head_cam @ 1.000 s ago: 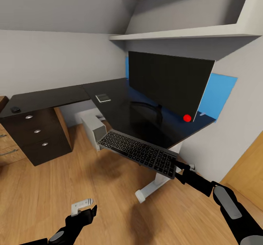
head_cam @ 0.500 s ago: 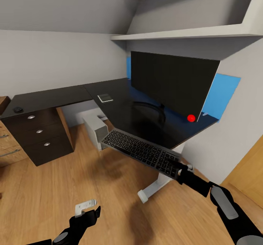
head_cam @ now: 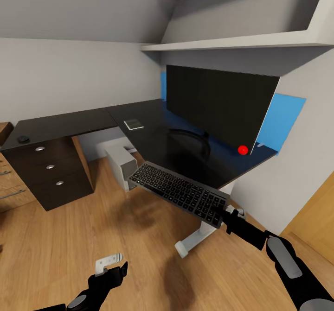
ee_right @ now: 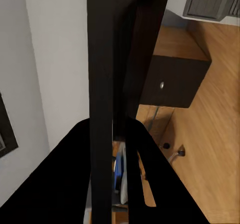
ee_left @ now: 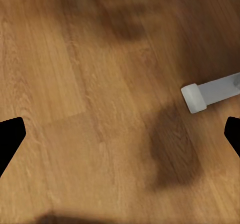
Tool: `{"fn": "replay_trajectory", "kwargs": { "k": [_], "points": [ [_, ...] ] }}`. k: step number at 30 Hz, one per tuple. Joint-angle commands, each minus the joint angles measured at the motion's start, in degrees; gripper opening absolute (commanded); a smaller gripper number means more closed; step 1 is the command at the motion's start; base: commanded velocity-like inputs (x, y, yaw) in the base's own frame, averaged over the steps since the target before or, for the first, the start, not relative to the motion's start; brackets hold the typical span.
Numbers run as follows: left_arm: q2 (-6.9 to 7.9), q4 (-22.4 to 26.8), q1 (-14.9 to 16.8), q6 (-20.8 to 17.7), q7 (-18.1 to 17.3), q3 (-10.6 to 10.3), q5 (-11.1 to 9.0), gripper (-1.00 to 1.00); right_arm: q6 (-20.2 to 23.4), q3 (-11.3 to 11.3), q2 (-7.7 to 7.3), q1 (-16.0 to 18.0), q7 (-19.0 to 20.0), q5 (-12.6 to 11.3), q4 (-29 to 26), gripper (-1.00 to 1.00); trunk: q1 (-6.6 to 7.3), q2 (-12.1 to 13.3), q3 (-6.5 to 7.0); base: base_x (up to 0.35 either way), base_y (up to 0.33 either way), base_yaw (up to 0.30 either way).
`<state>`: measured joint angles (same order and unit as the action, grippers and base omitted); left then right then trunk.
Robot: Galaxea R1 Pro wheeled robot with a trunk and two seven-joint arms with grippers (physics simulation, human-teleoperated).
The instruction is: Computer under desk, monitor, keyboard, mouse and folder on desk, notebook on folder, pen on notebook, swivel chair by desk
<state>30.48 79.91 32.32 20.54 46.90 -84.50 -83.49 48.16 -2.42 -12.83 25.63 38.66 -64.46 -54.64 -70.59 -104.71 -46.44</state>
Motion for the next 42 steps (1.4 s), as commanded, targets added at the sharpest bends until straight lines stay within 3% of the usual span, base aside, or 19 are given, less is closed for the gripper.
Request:
{"fn": "replay_trajectory", "kwargs": {
  "k": [1, 14, 21, 27, 35, 42],
  "points": [
    [0.02, 0.08, 0.11, 0.29, 0.12, -0.17, -0.27, 1.00, -0.06, -0.04, 0.00, 0.03, 0.01, 0.83, 0.06, -1.00, 0.00, -0.03, -0.05, 0.000, 0.000, 0.000],
    [0.01, 0.07, 0.11, 0.21, 0.20, -0.20, -0.27, 1.00, -0.30, -0.04, 0.08, 0.03, 0.02, 1.01, 0.05, -1.00, 0.00, -0.03, -0.05, 0.000, 0.000, 0.000],
    [-0.15, -0.79, 0.11, 0.21, 0.27, -0.20, -0.32, 1.00, -0.37, 0.13, 0.09, 0.03, 0.32, 1.17, -0.03, -1.00, 1.54, 2.78, 1.20, 0.000, 0.000, 0.000],
    [-1.30, -3.99, 0.11, 0.28, 0.21, -0.15, -0.27, 1.00, -0.35, 2.71, 0.01, 0.03, 0.53, 1.18, -0.31, -1.00, 2.86, 5.19, 2.28, 0.000, 0.000, 0.000],
    [-1.47, -4.53, 0.11, 0.26, 0.27, -0.14, -0.33, 1.00, -0.34, 2.95, -0.05, 0.03, 1.09, 1.18, -0.34, -1.00, 4.62, 8.40, 3.72, 0.000, 0.000, 0.000],
    [-3.73, -5.58, 0.11, 1.53, 0.64, -1.01, -0.33, 1.00, -0.87, 2.51, 1.27, 0.12, 1.20, 1.03, -0.33, -1.00, 5.05, 9.19, 4.07, 0.000, 0.000, 0.000]
  ]
}}
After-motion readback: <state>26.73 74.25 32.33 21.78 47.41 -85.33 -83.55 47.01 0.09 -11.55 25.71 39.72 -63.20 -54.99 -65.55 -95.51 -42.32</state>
